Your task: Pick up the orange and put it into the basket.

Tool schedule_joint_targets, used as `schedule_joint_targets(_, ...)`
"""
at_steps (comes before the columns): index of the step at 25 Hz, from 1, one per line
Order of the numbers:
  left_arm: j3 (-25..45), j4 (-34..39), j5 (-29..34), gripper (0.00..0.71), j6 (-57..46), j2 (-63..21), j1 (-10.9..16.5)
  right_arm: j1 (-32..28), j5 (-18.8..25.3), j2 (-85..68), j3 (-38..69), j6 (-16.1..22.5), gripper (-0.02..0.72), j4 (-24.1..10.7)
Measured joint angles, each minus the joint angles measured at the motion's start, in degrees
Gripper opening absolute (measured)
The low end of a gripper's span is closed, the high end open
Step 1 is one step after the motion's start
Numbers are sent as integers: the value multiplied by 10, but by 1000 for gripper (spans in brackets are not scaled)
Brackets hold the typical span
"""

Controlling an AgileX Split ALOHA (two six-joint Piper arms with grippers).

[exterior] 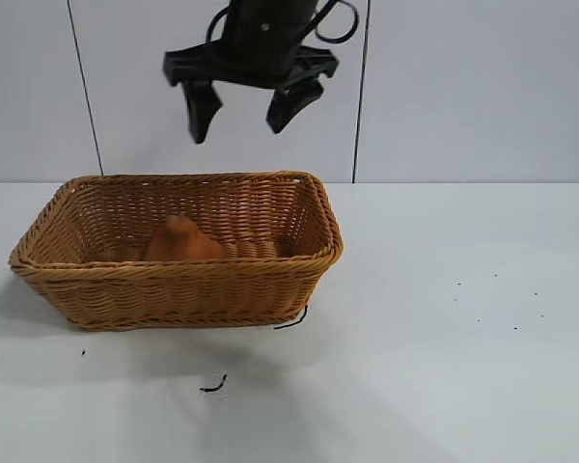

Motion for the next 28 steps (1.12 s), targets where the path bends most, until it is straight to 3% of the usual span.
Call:
schedule_joint_targets(7, 0, 0, 0, 639, 0, 0, 0, -104, 28, 0, 0, 1, 634, -4)
schedule_joint_targets(12, 0, 0, 0, 639, 0, 0, 0, -159, 71, 0, 0, 4, 634, -4)
schedule_joint_targets(19, 0, 0, 0, 639, 0, 0, 0, -173, 80, -12, 42, -6, 634, 21)
schedule_joint_targets(28, 0, 0, 0, 639, 0, 0, 0, -173, 79, -151, 251, -17, 634, 39)
